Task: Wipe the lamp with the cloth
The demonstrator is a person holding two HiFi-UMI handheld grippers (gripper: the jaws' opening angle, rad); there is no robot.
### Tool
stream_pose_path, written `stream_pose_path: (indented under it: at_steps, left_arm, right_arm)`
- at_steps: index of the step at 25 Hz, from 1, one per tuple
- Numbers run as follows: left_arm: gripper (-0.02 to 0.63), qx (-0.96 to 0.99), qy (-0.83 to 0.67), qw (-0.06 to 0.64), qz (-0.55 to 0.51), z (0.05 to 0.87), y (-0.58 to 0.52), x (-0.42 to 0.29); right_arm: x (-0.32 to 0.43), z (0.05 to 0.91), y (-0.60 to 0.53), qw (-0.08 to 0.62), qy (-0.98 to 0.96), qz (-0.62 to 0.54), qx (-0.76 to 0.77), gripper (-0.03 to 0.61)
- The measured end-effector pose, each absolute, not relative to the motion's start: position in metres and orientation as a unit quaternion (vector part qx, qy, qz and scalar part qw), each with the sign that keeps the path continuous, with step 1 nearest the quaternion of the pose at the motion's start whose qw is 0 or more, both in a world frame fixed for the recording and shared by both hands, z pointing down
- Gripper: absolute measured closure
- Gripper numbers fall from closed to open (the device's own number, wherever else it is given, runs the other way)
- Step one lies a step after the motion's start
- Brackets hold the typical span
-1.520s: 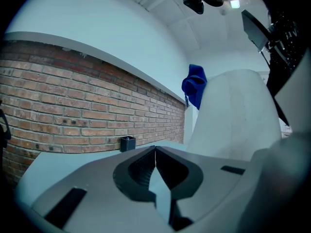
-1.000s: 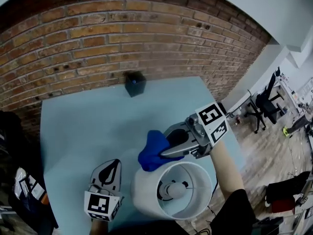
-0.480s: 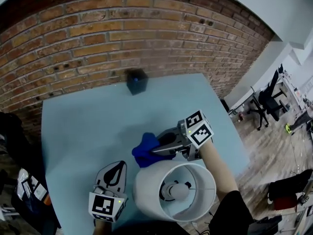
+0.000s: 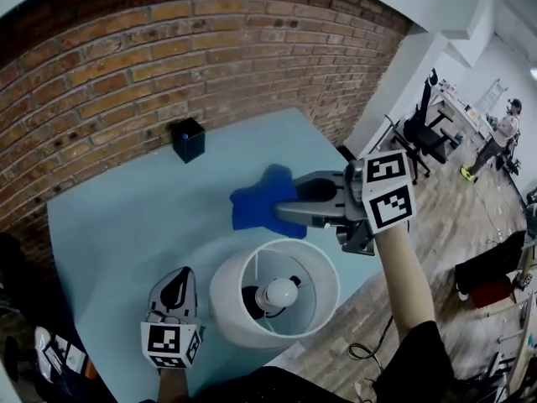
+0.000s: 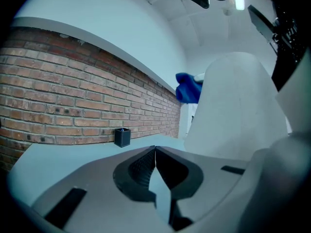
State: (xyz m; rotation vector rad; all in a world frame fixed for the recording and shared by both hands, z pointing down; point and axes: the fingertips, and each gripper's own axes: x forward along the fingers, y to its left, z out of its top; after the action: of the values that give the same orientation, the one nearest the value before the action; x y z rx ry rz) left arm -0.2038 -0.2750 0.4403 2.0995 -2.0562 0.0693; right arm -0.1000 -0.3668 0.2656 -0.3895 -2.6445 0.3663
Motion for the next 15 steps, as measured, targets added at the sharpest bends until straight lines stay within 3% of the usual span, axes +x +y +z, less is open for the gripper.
stream_pose_path:
  at_steps: [9, 15]
  left_arm:
    - [0.605, 0.767, -0.637, 0.074, 0.006, 0.414, -0.232, -0.174]
    - [0.604, 0.800, -0.595, 0.072, 0.017, 0.420, -0.197, -0.167]
  right_arm:
    - [-0.080, 0.151, -0.282, 0.086, -0.991, 0.104, -0.008, 0.518]
    - [-0.109, 0.154, -0.238, 0.115, -0.989, 0.044, 0.081, 0.518]
